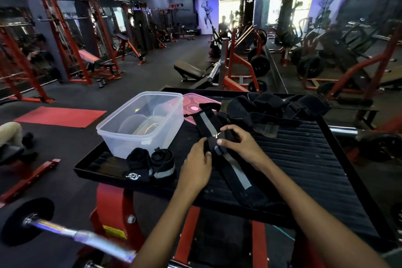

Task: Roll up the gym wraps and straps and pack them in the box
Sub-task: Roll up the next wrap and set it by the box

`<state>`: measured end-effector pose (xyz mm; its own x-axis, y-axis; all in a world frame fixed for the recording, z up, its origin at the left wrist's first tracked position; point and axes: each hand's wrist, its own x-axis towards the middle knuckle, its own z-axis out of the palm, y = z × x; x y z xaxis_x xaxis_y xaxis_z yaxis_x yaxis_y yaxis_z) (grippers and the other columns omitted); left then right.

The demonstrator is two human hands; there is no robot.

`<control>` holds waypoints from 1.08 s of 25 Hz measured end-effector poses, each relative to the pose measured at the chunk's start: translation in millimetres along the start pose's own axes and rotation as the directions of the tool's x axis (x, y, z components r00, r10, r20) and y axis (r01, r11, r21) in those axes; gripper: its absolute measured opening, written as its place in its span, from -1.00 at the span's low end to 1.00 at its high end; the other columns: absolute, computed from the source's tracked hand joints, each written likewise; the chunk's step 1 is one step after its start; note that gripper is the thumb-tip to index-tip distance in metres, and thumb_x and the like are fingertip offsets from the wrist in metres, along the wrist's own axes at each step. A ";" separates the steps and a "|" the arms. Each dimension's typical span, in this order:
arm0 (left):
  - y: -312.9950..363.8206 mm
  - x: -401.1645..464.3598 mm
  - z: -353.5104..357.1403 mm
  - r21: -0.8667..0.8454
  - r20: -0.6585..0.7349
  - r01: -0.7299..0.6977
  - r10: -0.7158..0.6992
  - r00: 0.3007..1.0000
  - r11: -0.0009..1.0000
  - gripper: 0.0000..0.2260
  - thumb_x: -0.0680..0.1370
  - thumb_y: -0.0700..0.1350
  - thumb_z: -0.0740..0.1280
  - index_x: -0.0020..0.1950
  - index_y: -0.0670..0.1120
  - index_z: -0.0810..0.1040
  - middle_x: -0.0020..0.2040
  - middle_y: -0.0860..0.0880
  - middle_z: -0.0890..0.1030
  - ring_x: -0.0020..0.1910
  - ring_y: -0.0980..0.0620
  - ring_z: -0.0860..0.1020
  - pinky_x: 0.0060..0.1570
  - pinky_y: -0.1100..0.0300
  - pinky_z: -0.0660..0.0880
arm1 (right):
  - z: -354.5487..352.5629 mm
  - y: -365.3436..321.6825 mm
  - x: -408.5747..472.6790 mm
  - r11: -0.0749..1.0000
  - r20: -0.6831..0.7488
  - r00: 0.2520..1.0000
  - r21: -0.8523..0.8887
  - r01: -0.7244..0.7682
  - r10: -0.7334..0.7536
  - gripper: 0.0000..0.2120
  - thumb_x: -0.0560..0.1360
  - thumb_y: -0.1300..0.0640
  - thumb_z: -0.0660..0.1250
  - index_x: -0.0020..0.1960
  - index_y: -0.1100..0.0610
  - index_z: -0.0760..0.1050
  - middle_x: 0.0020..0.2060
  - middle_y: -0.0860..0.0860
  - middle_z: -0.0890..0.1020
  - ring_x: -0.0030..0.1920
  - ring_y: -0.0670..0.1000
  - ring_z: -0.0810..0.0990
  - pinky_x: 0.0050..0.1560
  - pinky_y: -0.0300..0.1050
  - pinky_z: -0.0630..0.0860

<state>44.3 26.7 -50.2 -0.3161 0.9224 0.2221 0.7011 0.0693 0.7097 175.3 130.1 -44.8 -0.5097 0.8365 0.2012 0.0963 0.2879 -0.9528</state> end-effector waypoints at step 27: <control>-10.9 -17.2 -8.7 -0.200 0.079 0.196 -0.183 0.980 0.960 -0.69 0.57 -0.12 0.23 0.30 -0.12 0.48 0.27 -0.09 0.53 0.24 -0.05 0.49 0.20 0.18 0.38 | 0.3 -12.1 24.9 0.405 -0.172 0.832 -0.810 -0.423 0.527 -0.60 0.45 -0.12 0.37 -0.08 0.25 0.47 -0.06 0.18 0.54 0.02 0.17 0.56 -0.12 -0.07 0.42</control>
<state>36.5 6.7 -55.9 -0.3875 0.9212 0.0347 0.4834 0.1710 0.8585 161.1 147.3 -28.3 -0.2267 0.9280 -0.2956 0.9477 0.1402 -0.2867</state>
